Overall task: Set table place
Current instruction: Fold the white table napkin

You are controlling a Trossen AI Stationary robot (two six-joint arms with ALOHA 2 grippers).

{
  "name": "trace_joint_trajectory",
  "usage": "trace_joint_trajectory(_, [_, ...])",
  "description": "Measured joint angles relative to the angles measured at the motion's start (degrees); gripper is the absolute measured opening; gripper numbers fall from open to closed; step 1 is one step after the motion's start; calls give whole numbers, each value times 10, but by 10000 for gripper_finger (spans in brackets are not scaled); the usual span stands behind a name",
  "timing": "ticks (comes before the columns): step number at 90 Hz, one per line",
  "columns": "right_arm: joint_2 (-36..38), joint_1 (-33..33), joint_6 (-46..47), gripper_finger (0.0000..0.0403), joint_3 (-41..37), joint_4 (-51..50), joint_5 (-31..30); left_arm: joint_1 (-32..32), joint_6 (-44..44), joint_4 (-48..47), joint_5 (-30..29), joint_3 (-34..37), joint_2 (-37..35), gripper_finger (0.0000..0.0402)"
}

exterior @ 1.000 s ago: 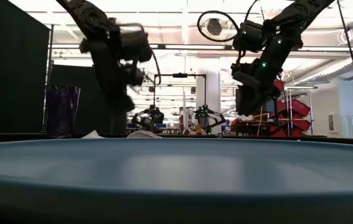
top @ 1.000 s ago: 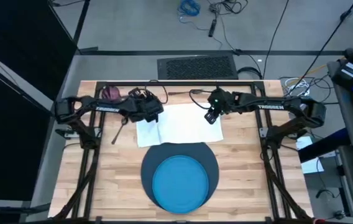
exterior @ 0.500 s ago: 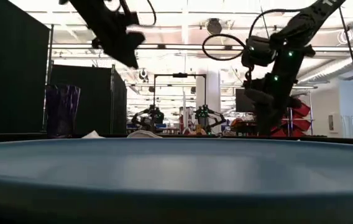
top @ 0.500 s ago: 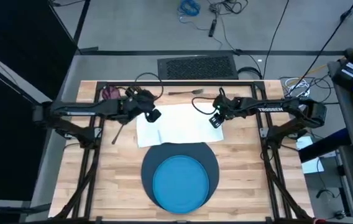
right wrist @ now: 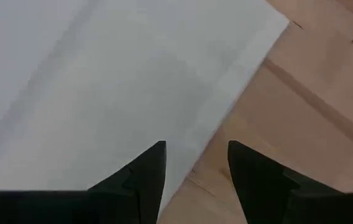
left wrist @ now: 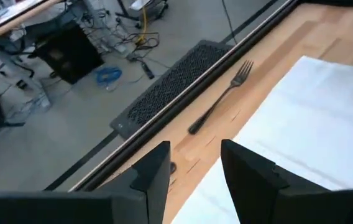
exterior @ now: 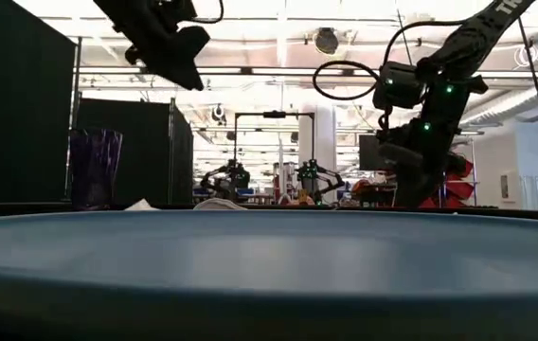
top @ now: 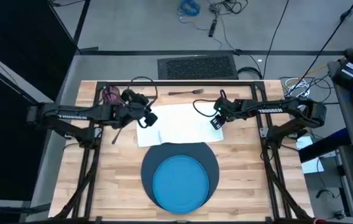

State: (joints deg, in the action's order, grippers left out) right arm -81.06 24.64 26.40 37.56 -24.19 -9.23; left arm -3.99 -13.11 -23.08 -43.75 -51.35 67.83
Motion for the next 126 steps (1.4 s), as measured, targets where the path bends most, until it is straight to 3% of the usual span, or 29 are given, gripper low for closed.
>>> trace_joint_trajectory(34, [-4,0,17,160,0,0,0,0,2,30,-21,14,-4,130])
trace_joint_trajectory(70, [-59,-14,42,155,1,44,-2,0,16,11,-18,14,-4,130])
trace_joint_trajectory(82, [-60,-15,44,121,1,47,-2,0,16,11,-18,14,-4,130])
trace_joint_trajectory(100, [-60,-15,22,14,1,48,3,0,8,-11,-12,15,-4,130])
trace_joint_trajectory(126, [-60,-15,8,1,1,45,5,-17,-114,-123,56,53,-4,130])
